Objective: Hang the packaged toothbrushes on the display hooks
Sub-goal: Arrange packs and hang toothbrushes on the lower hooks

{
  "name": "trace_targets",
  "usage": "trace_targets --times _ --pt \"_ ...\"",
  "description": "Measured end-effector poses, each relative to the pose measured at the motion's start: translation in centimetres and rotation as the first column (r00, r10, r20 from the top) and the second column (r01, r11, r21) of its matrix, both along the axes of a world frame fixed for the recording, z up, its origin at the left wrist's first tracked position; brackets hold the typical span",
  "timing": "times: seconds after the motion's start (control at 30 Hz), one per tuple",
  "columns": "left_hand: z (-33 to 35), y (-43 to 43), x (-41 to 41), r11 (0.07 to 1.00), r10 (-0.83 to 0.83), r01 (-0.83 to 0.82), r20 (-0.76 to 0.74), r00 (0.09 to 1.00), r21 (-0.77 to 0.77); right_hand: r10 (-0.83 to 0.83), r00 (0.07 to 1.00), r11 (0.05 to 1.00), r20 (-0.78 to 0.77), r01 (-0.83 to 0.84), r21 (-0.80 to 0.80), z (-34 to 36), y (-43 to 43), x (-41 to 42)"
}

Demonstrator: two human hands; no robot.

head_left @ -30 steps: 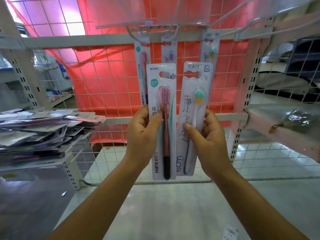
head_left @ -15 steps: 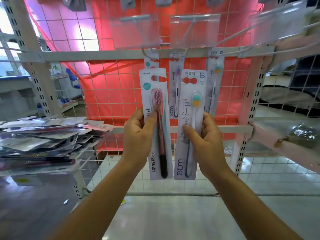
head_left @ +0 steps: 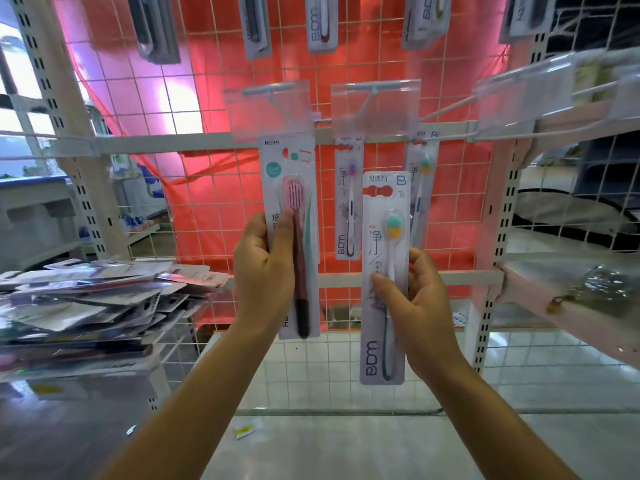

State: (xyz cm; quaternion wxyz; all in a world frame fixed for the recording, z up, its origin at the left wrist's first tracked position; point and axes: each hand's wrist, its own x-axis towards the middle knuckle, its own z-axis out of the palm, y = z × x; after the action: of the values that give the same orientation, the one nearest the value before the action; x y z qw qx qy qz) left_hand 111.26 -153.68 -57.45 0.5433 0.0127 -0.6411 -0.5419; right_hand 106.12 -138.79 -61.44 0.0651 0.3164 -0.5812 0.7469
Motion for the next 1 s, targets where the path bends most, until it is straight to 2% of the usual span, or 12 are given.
trace_targets --times 0.3,0.57,0.8,1.0 --pt "2.0 -0.5 -1.0 1.000 -0.012 0.012 -0.036 0.999 -0.002 -0.006 1.000 1.000 -0.001 0.006 0.001 -0.3 -0.4 -0.6" --pt "1.8 -1.1 -1.4 0.997 0.071 -0.070 -0.059 0.996 0.012 -0.012 0.999 1.000 0.030 0.013 -0.003 -1.1 -0.7 -1.8" --pt "1.6 -2.0 -2.3 0.995 0.099 -0.097 0.076 0.992 -0.024 -0.015 1.000 1.000 0.016 0.015 0.026 -1.5 -1.3 -2.4" --pt "1.2 -3.9 -5.0 0.995 0.088 -0.082 0.131 0.988 -0.049 -0.019 0.999 0.998 0.039 0.017 0.059 -2.2 -1.4 -3.2"
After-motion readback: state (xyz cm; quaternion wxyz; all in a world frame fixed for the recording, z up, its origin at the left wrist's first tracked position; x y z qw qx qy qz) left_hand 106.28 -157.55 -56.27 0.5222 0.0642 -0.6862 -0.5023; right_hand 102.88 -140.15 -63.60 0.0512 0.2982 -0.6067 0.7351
